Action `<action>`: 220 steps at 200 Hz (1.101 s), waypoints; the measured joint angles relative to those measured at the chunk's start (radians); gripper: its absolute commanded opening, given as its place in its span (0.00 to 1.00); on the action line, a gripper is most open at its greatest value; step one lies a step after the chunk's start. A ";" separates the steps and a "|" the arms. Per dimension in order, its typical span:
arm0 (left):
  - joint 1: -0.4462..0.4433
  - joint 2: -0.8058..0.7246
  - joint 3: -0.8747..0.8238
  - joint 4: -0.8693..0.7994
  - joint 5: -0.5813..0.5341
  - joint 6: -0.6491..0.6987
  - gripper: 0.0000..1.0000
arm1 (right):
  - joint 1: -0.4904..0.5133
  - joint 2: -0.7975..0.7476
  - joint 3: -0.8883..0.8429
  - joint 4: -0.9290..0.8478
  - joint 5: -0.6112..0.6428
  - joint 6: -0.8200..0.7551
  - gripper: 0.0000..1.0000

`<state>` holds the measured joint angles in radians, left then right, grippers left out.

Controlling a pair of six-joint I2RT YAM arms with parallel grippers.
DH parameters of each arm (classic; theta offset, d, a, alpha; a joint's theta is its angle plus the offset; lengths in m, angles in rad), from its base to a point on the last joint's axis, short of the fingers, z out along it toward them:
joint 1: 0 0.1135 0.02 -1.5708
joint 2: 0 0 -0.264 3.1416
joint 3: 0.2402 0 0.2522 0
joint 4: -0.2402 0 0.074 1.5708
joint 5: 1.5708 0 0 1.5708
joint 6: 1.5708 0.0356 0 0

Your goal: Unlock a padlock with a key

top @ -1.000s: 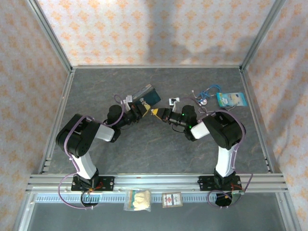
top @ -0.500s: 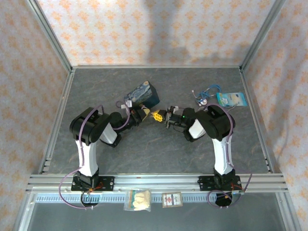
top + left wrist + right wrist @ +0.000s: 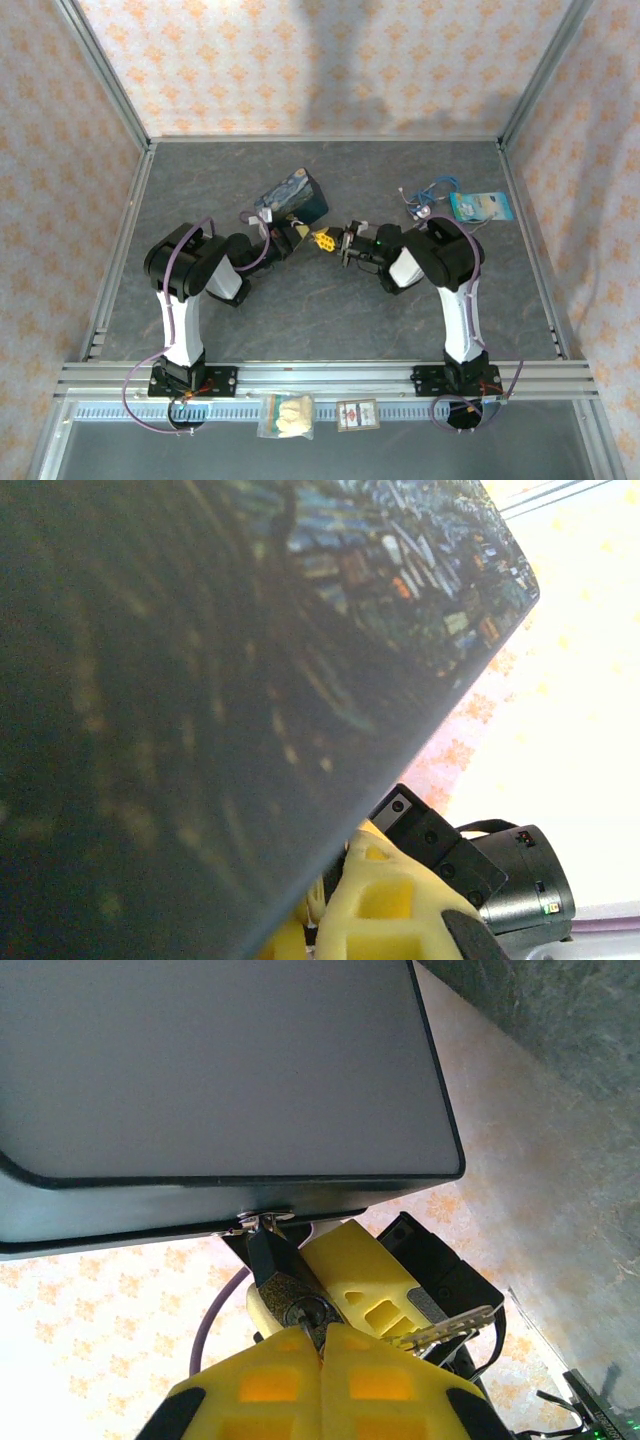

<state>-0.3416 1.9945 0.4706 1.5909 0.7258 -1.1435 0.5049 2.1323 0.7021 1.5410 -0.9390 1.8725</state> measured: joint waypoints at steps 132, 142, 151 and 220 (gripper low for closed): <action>0.028 -0.028 -0.068 -0.034 -0.001 0.001 0.00 | -0.028 -0.371 0.174 -0.941 0.199 -0.738 0.43; 0.028 -0.046 -0.068 -0.063 -0.009 0.013 0.00 | -0.034 -0.400 0.184 -1.012 0.243 -0.815 0.43; 0.027 -0.064 -0.067 -0.100 -0.018 0.024 0.00 | -0.035 -0.414 0.185 -1.064 0.275 -0.872 0.43; -0.008 -0.235 0.034 -0.640 -0.164 0.209 0.00 | -0.035 -0.418 0.181 -1.301 0.414 -1.087 0.43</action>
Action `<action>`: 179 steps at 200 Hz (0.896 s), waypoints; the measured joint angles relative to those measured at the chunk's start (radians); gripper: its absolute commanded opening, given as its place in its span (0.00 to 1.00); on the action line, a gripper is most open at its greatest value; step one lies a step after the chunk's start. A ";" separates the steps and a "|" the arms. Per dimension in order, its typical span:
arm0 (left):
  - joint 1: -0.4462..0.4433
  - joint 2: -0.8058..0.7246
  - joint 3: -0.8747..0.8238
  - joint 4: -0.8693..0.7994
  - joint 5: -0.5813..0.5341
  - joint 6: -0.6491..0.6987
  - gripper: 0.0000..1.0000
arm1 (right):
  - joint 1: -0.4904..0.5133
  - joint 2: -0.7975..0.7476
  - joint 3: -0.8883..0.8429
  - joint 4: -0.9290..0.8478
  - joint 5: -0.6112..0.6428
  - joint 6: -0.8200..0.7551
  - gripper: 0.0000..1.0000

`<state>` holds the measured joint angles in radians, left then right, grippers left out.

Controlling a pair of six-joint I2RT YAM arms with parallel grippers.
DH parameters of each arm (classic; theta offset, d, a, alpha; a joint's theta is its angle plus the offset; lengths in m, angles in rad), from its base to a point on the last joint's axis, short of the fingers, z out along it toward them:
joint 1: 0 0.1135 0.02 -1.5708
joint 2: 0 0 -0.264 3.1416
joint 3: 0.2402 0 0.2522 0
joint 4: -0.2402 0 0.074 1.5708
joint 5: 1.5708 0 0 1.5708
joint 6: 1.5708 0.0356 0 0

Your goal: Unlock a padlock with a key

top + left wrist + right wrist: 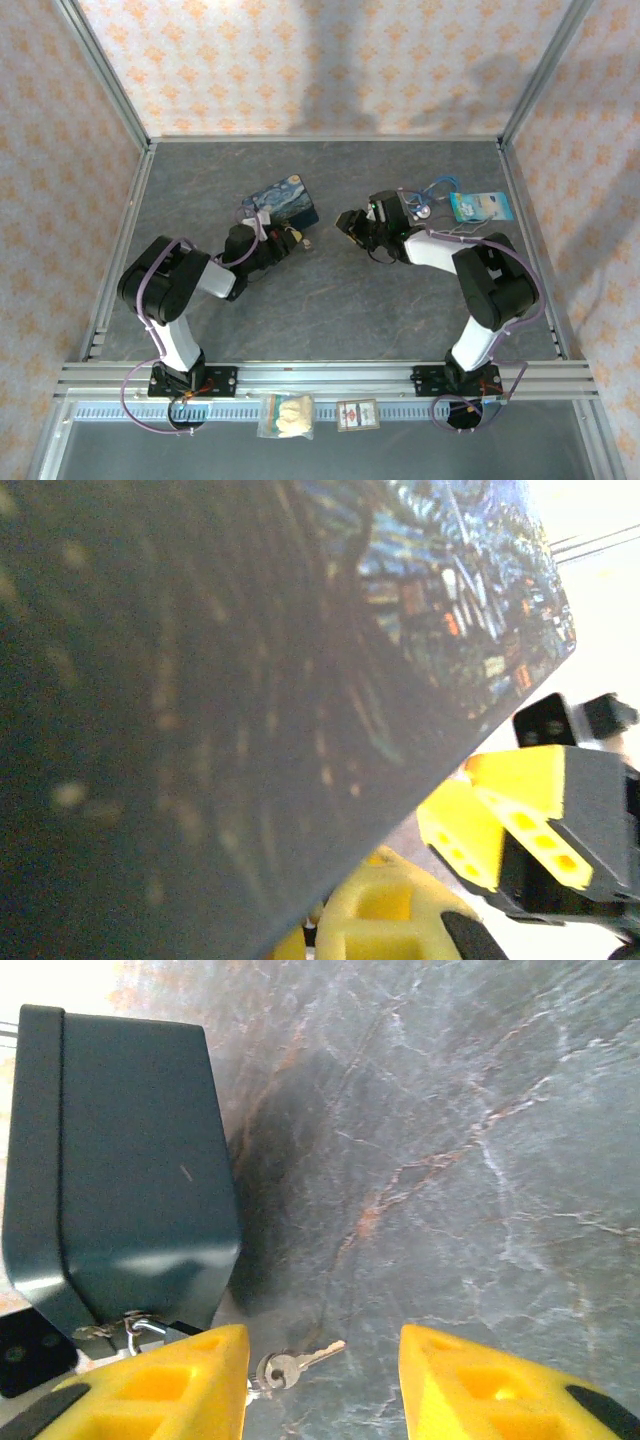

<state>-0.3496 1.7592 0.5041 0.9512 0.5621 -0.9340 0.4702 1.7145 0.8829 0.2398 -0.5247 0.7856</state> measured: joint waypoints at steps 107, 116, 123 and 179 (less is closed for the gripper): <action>-0.083 -0.026 0.174 -0.505 -0.179 0.164 0.54 | 0.018 -0.079 -0.010 -0.061 0.086 -0.142 0.48; -0.083 -0.044 0.173 -0.523 -0.182 0.172 0.58 | 0.026 -0.084 -0.010 -0.070 0.098 -0.162 0.50; -0.082 -0.061 0.170 -0.537 -0.188 0.171 0.62 | 0.034 -0.086 -0.009 -0.079 0.109 -0.180 0.50; 0.000 -0.334 0.056 -0.581 -0.232 0.145 0.72 | 0.095 -0.085 0.051 -0.146 0.159 -0.317 0.51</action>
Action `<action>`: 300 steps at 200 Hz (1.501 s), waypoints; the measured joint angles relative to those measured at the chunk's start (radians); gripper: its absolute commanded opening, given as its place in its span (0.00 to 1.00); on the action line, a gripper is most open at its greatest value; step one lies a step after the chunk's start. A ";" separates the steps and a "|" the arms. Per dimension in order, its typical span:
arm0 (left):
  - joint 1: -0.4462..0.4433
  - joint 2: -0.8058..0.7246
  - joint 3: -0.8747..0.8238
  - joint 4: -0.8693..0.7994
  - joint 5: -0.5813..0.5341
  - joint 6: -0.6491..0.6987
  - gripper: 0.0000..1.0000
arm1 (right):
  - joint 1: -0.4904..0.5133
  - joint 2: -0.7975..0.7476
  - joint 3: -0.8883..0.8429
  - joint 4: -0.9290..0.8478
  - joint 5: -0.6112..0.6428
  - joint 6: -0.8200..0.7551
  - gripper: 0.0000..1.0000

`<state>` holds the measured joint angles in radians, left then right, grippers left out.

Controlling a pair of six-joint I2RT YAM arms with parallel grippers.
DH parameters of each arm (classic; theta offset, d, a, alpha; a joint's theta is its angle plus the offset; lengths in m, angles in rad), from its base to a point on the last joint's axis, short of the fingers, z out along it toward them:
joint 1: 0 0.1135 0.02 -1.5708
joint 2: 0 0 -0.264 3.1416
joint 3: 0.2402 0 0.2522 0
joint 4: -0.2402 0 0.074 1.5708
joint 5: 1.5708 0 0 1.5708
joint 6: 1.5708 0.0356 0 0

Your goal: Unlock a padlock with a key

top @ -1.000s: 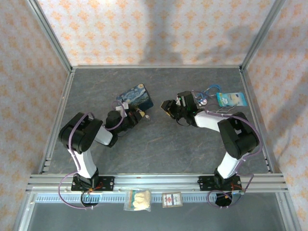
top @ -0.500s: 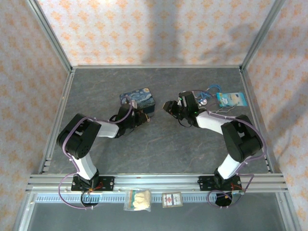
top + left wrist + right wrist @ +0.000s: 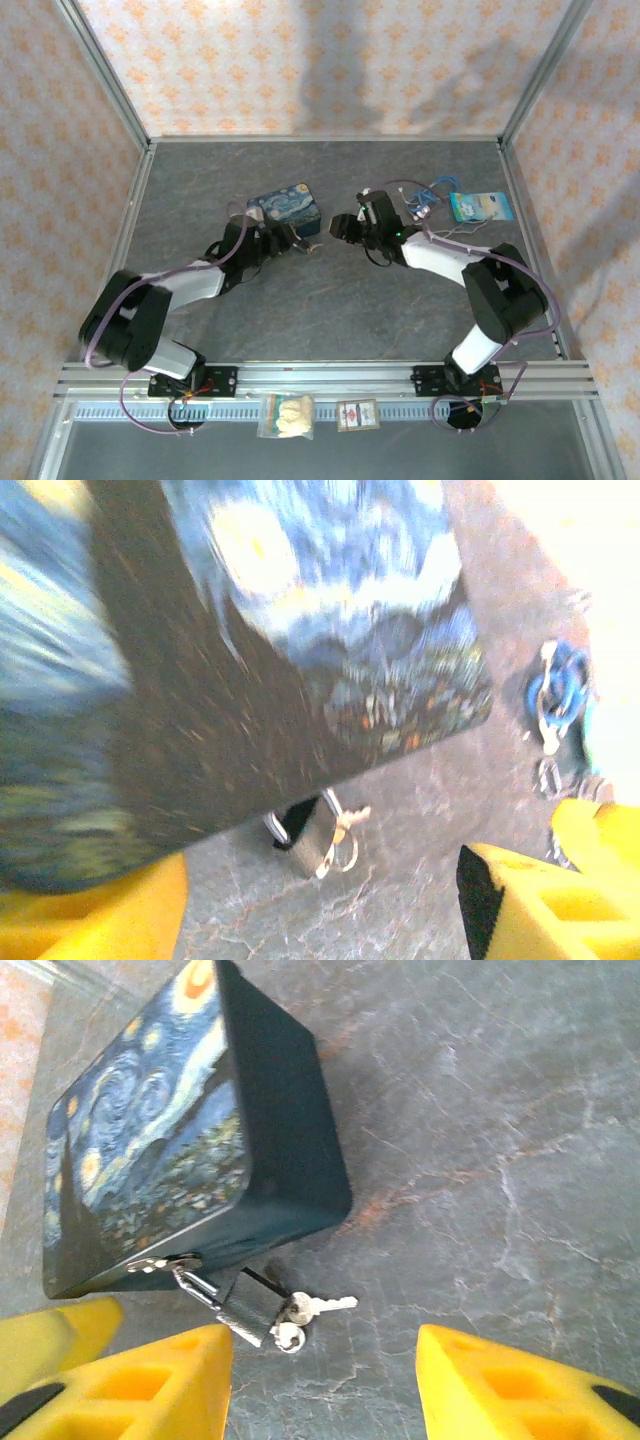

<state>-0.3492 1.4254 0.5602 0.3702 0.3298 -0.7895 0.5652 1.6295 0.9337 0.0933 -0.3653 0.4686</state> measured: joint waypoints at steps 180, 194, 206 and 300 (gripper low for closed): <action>0.261 -0.125 -0.171 0.170 0.004 -0.156 0.72 | 0.313 0.397 0.395 -0.221 0.419 -0.483 0.48; 0.261 -0.101 -0.173 0.200 0.015 -0.173 0.72 | 0.314 0.397 0.365 -0.160 0.429 -0.505 0.45; 0.261 -0.082 -0.176 0.226 0.027 -0.185 0.72 | 0.314 0.397 0.325 -0.105 0.430 -0.525 0.42; 0.261 -0.053 -0.178 0.301 0.057 -0.207 0.71 | 0.316 0.396 0.200 0.110 0.410 -0.666 0.46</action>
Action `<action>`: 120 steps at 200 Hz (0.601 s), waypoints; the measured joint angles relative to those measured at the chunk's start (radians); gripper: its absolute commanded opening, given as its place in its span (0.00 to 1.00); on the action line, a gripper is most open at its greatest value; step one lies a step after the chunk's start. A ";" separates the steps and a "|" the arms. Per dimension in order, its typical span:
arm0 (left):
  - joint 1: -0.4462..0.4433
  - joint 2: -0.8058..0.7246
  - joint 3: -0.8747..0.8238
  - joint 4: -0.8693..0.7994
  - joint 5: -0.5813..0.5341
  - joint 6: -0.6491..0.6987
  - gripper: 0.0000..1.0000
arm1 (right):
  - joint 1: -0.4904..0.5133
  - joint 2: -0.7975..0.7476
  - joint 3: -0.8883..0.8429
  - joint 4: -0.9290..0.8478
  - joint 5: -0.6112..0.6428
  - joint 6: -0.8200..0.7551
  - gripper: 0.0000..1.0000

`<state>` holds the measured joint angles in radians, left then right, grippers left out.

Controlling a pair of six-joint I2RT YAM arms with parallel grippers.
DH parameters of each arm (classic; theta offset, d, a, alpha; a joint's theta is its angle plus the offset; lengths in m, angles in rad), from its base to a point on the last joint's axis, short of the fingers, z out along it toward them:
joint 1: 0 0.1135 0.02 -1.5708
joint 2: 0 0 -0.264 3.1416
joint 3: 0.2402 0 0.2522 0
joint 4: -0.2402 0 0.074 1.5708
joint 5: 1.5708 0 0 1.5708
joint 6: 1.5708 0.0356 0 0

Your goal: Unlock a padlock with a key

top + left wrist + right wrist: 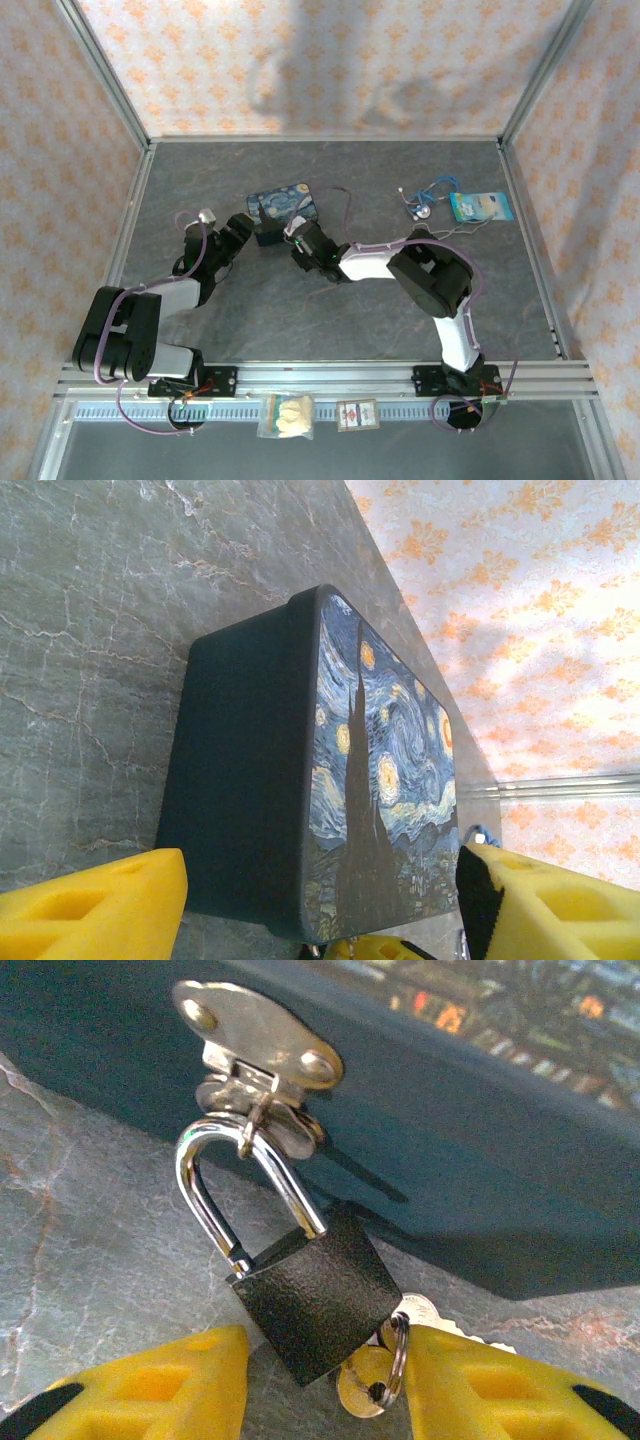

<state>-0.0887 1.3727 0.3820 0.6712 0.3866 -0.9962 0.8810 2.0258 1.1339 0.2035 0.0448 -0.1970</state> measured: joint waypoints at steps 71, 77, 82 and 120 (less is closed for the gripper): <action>0.006 -0.009 -0.048 0.036 0.016 0.002 0.72 | 0.000 0.001 -0.021 0.109 -0.019 -0.040 0.43; 0.010 -0.008 -0.048 0.040 0.021 0.002 0.71 | 0.000 0.001 -0.021 0.112 -0.037 -0.038 0.42; 0.011 -0.007 -0.048 0.044 0.025 0.002 0.72 | -0.001 0.001 -0.021 0.113 -0.057 -0.035 0.42; 0.013 0.005 -0.048 0.064 0.036 0.002 0.72 | 0.000 0.001 -0.022 0.104 -0.216 0.022 0.41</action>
<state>-0.0757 1.3777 0.3336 0.7349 0.4225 -0.9947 0.8810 2.0266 1.1122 0.3073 -0.1715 -0.1749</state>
